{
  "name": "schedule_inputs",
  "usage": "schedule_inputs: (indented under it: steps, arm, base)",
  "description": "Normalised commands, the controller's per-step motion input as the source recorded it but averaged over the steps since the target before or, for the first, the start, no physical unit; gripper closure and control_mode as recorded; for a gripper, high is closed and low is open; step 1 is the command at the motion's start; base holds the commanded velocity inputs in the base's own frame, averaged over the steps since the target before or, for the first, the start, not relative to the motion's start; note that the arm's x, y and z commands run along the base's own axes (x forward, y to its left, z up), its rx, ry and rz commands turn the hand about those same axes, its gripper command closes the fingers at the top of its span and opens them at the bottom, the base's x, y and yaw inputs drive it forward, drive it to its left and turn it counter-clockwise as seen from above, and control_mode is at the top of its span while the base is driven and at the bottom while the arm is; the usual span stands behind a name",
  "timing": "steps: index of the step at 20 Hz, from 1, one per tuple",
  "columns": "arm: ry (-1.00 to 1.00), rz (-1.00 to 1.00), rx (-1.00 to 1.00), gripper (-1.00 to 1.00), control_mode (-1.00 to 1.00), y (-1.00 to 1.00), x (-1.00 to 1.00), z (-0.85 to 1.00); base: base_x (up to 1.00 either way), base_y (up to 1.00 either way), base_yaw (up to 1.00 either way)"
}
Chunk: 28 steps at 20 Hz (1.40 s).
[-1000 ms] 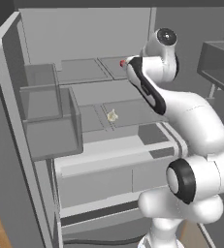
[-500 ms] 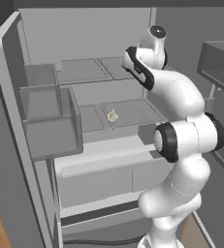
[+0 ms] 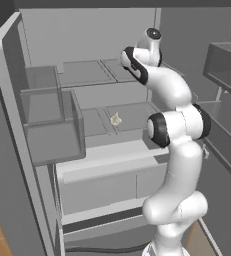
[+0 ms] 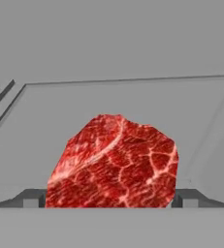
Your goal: Open the fridge, remove the peach, garlic, and steak, and place them on any counter.
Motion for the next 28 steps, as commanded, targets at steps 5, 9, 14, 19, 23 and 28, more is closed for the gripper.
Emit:
schedule_inputs:
  steps: [5,9,14,19,23,28]
  arm:
    - [-0.03,0.0,0.0,1.0,-1.0,0.0,-0.03,-0.49]
    - [-0.29,0.0,0.01,1.0,-1.0,0.0,-0.96,-0.48]
    - [-0.39,0.0,0.0,1.0,-1.0,0.02,-1.0,-0.82]
    - [-0.29,0.0,0.0,1.0,-1.0,0.02,-1.0,0.04]
    - [-0.07,0.0,0.0,1.0,-1.0,0.0,-1.0,0.35]
    - [0.0,0.0,0.0,1.0,-1.0,0.09,-1.0,0.35]
  base:
    - [0.0,0.0,0.0]
    - [0.0,0.0,0.0]
    - [0.0,0.0,0.0]
    - [0.0,0.0,0.0]
    - [0.0,0.0,0.0]
    - [0.0,0.0,0.0]
